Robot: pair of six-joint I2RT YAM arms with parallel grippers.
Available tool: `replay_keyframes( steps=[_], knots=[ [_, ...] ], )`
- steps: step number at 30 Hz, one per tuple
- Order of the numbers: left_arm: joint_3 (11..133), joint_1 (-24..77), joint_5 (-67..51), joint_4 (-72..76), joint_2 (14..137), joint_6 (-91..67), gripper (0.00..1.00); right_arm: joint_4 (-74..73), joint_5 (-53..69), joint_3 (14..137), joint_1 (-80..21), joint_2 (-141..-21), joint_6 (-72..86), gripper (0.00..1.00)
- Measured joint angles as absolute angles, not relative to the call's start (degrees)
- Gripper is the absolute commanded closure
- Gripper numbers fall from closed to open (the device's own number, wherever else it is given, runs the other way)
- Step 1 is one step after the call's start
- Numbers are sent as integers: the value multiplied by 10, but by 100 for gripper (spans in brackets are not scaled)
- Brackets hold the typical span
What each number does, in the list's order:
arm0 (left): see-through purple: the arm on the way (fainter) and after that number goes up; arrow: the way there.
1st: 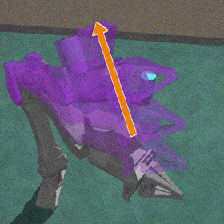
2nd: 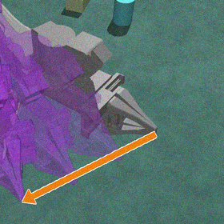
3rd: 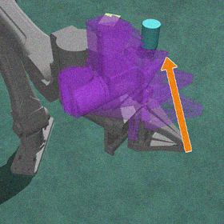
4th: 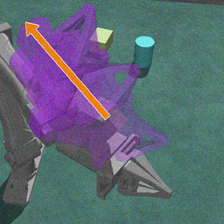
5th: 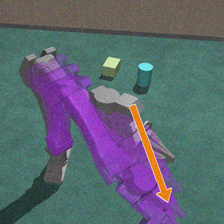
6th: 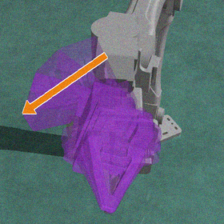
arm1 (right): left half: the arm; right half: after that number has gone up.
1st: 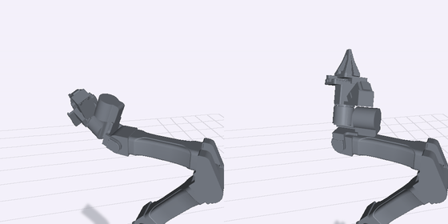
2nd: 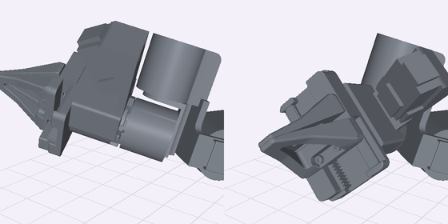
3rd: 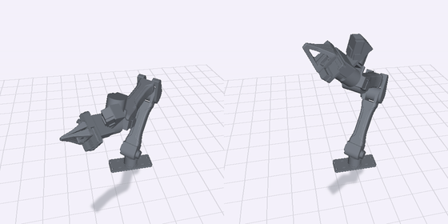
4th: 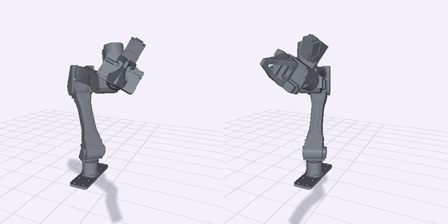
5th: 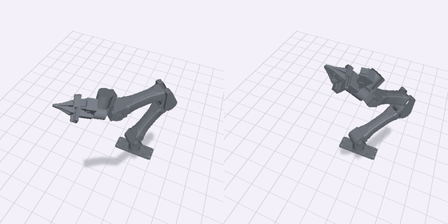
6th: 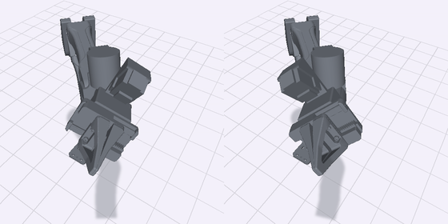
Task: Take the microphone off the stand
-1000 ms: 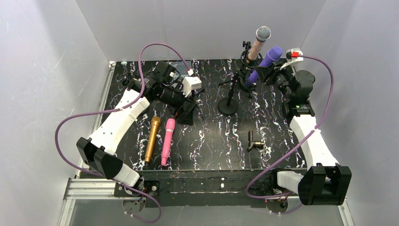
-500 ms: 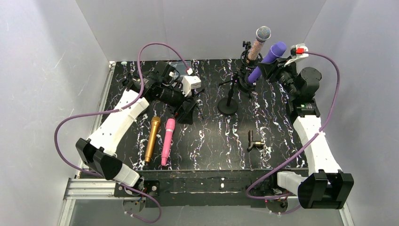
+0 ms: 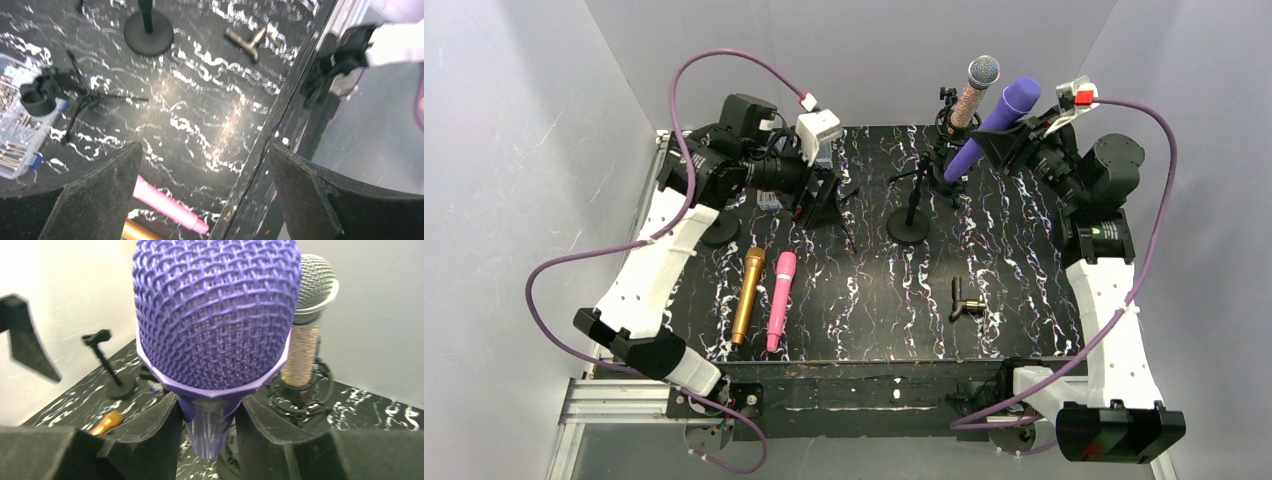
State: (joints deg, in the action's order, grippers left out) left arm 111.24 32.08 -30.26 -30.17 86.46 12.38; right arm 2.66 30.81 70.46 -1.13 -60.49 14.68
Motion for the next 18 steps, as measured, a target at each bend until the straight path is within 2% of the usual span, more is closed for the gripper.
replay_keyframes(
  steps=[7,12,18],
  knots=[
    [1202,324,-334,-265,897,12,1,-20,414,722,-11,-577,167,99],
    [1220,340,-361,-228,945,-56,1,13,485,704,-18,-574,224,99],
    [1220,367,-391,-179,1008,-126,12,75,554,669,-50,-594,294,99]
  ],
)
